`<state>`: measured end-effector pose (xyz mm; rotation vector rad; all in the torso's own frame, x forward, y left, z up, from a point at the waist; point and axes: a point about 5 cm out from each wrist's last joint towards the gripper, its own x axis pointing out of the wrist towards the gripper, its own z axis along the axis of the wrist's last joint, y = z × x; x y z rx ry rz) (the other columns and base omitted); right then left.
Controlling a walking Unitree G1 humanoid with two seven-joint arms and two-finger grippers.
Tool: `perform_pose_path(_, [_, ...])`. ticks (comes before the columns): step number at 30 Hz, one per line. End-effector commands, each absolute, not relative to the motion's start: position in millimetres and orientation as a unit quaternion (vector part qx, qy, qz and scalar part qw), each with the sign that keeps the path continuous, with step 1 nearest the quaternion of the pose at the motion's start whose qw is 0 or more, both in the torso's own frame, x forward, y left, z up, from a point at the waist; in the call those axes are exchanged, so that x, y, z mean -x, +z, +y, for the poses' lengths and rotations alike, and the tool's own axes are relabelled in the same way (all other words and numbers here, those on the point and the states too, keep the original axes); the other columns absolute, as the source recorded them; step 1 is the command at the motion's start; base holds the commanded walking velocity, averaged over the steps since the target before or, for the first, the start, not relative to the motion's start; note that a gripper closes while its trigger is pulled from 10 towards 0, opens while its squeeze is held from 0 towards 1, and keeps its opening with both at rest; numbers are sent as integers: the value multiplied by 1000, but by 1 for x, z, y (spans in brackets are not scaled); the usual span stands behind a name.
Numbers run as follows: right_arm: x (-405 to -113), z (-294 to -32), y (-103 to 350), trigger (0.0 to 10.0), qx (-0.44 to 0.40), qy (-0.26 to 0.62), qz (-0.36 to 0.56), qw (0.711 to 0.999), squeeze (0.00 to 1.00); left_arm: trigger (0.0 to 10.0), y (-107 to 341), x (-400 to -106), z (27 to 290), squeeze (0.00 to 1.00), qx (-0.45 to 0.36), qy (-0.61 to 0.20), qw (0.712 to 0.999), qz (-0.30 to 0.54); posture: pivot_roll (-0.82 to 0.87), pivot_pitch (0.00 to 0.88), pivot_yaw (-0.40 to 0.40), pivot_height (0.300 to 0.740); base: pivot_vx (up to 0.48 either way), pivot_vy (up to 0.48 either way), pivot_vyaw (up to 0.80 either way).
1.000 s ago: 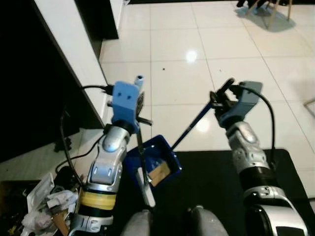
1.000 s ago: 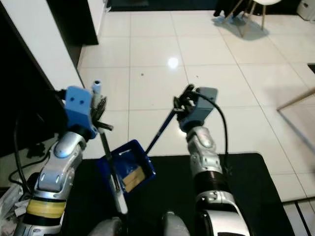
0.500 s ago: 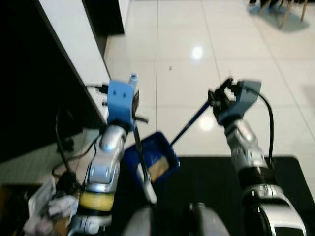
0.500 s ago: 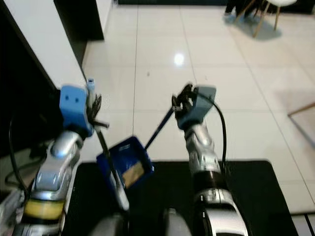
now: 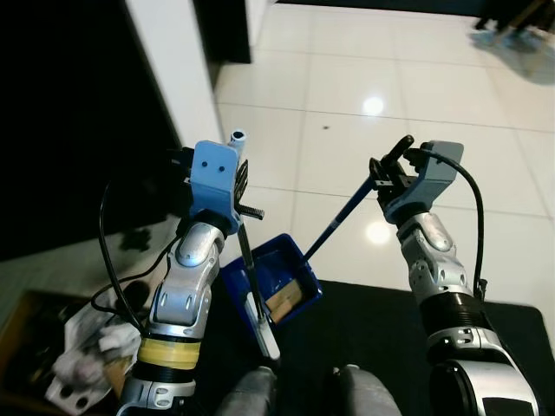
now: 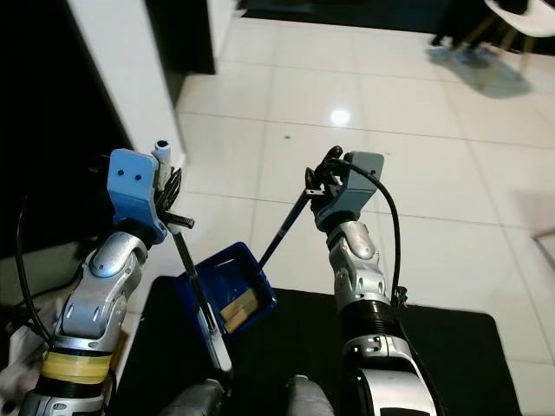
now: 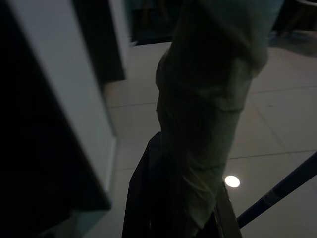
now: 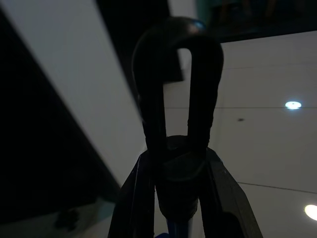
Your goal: Sweep floor
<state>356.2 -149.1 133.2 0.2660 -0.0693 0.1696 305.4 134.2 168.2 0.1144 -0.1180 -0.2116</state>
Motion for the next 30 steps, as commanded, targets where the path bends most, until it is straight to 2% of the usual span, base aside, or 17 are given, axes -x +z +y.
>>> perform_pose_path(1, [-359, -146, 142, 10000, -157, 89, -54, 982, 0, 10000, 168, -304, 131, 0, -51, -112, 991, -60, 40, 103, -25, 740, 0, 0, 788])
perform_pose_path(30, [-358, -147, 140, 10000, -157, 87, -53, 982, 0, 10000, 168, -305, 130, 0, -57, -120, 989, -59, 39, 97, -14, 740, 0, 0, 727])
